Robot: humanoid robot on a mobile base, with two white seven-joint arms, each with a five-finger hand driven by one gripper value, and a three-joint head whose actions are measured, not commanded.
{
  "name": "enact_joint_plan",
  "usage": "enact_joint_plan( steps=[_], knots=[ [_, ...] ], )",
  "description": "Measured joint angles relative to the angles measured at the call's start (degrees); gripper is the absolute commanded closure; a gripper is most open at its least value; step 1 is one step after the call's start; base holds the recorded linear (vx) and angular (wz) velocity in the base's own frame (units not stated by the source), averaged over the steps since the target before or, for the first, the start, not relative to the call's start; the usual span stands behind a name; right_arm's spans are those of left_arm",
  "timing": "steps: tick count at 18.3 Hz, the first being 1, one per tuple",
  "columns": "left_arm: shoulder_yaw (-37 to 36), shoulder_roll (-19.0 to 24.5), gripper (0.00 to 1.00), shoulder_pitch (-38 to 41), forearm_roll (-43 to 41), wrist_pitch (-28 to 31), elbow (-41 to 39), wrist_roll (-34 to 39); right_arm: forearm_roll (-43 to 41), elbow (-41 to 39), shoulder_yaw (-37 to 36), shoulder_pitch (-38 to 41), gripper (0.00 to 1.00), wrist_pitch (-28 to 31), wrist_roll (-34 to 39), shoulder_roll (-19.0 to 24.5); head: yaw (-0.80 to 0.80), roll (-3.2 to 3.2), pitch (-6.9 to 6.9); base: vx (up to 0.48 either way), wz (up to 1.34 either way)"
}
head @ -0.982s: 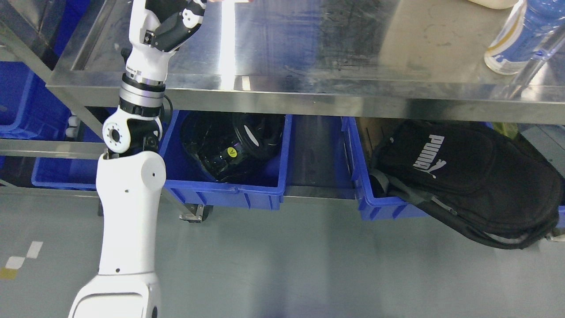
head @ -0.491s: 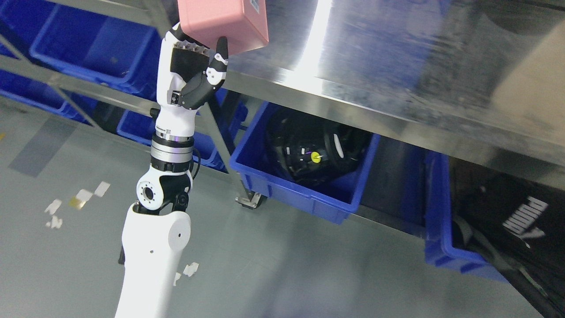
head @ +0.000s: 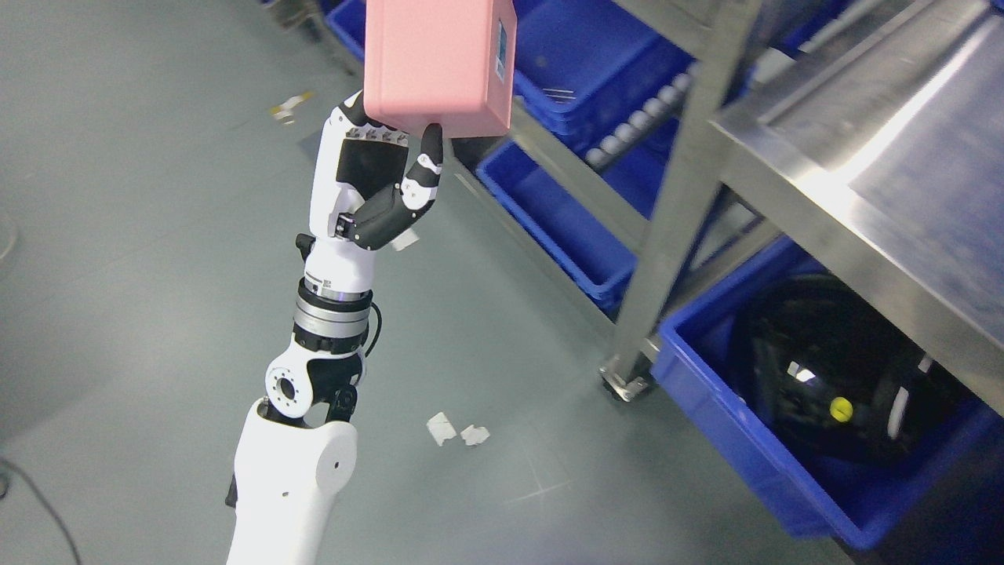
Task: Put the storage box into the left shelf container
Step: 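Hold the pink box up in the left hand while turning toward the shelf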
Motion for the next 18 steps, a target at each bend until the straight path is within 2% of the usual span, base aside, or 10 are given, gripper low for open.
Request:
enact_joint_plan(
  steps=[7, 18],
  knots=[
    [0.56, -0.03, 0.96, 3.22, -0.03, -1.38, -1.83, -0.15, 0.00, 0.00, 0.00, 0.00, 0.00, 0.05, -0.19, 0.00, 0.00, 0.00, 0.00, 0.236, 1.08],
    [1.30, -0.06, 0.95, 5.99, -0.03, -2.02, -2.99, -1.05, 0.00, 0.00, 0.00, 0.01, 0.00, 0.14, 0.06, 0.00, 0.00, 0.00, 0.00, 0.319, 0.46]
  ],
)
